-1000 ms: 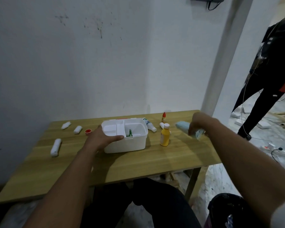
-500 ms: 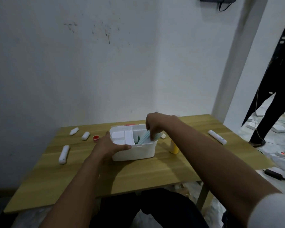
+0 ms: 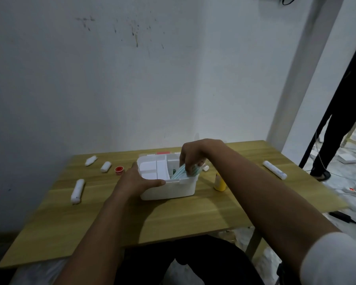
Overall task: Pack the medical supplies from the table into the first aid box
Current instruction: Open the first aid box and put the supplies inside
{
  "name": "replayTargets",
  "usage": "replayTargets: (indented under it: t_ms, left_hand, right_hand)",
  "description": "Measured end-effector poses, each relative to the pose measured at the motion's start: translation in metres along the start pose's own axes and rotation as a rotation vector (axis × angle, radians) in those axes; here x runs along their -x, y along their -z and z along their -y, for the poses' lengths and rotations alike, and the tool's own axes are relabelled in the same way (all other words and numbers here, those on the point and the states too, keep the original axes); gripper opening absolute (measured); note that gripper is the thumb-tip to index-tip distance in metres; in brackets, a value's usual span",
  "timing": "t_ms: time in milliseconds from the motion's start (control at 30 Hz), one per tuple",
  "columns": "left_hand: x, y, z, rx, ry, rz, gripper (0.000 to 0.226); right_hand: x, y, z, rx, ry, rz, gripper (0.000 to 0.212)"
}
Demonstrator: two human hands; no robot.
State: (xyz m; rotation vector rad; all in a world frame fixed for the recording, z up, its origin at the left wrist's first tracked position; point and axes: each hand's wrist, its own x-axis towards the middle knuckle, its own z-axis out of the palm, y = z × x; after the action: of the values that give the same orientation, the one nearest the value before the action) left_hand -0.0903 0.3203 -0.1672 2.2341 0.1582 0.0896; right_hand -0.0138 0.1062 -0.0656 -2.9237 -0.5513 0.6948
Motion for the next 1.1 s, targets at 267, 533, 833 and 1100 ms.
replayTargets:
  t_ms: [267, 533, 833, 1100]
  left_hand:
    - [0.001, -0.002, -0.002, 0.023, 0.009, -0.017, 0.110]
    - [0.001, -0.003, -0.003, 0.002, 0.017, -0.008, 0.106]
    - [0.000, -0.002, -0.001, -0.025, -0.031, -0.013, 0.106]
    - [-0.007, -0.002, 0.003, -0.027, -0.056, 0.005, 0.106]
  right_hand:
    - [-0.009, -0.010, 0.005, 0.159, 0.002, -0.229, 0.032]
    - [0.000, 0.000, -0.003, -0.009, 0.010, -0.016, 0.041]
    - [-0.037, -0.057, 0.016, -0.060, 0.016, -0.266, 0.020]
    - [-0.039, -0.048, 0.017, -0.248, -0.059, -0.127, 0.028]
